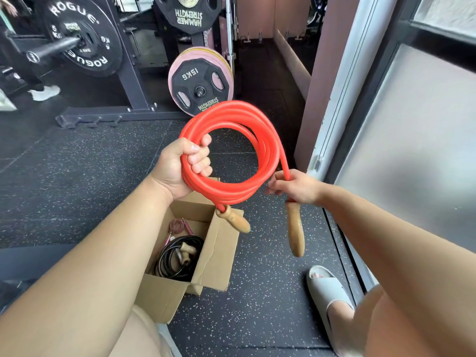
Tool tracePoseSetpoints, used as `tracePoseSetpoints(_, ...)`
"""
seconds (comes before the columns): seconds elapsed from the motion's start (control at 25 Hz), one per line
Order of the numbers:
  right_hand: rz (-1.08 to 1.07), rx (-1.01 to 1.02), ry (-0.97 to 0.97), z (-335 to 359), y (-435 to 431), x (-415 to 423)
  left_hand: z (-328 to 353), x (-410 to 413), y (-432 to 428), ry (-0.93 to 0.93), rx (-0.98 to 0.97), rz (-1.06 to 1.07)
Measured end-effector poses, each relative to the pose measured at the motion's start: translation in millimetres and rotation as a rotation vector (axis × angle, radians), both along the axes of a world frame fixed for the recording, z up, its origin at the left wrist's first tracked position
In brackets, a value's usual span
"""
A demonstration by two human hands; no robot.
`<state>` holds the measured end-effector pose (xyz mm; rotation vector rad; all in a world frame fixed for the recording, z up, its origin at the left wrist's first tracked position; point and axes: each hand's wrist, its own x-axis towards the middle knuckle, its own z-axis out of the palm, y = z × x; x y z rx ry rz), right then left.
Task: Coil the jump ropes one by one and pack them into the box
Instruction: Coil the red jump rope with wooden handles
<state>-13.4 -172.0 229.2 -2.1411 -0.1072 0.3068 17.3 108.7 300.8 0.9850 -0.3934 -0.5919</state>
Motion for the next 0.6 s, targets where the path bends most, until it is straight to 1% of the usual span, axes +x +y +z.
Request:
tracePoseSetpoints(0.08, -0.075, -0.34, -0.093, 2, -1, 4, 2, -1, -1, -0.005, -0.017, -0.009)
tracePoseSetpoints(0.12, -0.138, -0.434, -0.108, 6, 0, 4, 2, -1, -2, -0.005, -0.022, -0.019)
tracePoseSetpoints(0.16, -0.212, -0.432, -0.098, 8, 3, 2, 1, -2, -3, -0.001, -0.027, -0.029)
tracePoseSetpoints(0.2, -0.3, -0.325, -0.048, 11, 7, 1, 0, -4, -5, 0.006, -0.032, -0.039)
tracePoseSetpoints(0.28, -0.465, 0.038, 0.054, 9, 16, 2, -3, -6, -9, 0.021, -0.031, -0.054)
tracePoseSetpoints(0.32, -0.515, 0.203, 0.083, 7, 20, 3, -5, -6, -10, 0.03, -0.023, -0.052)
tracePoseSetpoints(0.36, -0.545, 0.321, 0.097, 7, 25, 3, -7, -6, -12, 0.041, -0.01, -0.041)
tracePoseSetpoints(0.48, -0.636, 0.587, 0.094, 14, 35, 4, -16, -6, -15, 0.081, 0.062, 0.031)
tracePoseSetpoints(0.6, -0.694, 0.79, 0.151, 20, 38, 5, -27, -7, -19, 0.116, 0.154, 0.09)
